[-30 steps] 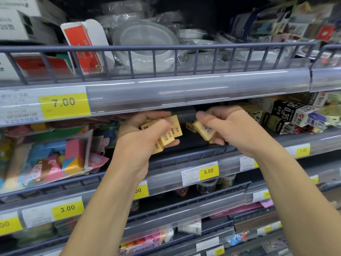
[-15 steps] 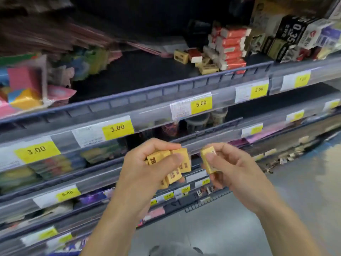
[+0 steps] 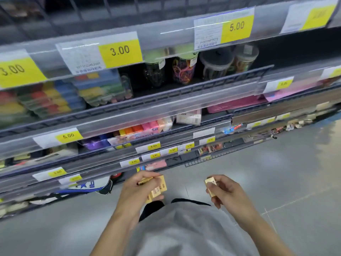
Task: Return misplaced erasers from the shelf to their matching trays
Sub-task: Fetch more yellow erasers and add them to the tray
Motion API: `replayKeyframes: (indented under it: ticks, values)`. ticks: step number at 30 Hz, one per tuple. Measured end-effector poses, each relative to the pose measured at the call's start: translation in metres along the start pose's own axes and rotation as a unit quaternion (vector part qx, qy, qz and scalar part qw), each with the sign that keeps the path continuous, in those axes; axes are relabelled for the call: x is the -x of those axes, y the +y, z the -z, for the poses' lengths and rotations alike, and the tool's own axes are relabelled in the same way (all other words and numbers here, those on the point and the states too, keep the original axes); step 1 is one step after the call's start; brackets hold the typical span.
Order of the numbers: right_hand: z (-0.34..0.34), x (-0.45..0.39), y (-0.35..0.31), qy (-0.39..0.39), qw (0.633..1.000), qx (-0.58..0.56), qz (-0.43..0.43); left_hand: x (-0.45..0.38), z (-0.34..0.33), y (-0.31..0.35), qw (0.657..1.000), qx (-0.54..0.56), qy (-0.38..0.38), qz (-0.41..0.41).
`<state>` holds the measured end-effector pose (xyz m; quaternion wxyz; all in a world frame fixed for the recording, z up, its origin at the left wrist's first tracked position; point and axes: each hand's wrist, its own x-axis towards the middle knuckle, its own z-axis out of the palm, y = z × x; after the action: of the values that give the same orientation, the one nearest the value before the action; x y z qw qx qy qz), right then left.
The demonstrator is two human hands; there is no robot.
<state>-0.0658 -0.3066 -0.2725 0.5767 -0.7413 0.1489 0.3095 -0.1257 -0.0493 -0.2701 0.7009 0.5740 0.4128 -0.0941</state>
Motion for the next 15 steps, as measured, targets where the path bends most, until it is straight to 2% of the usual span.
replayKeyframes:
  ticks: [7, 15]
  values:
    - [0.003, -0.018, 0.009, -0.107, 0.988, 0.11, 0.002, 0.042, 0.011, -0.045, 0.989, 0.096, 0.114, 0.009]
    - [-0.055, -0.02, -0.004, -0.284, 0.928, 0.231, 0.067, 0.116, 0.04, -0.101, 0.942, 0.21, 0.26, -0.028]
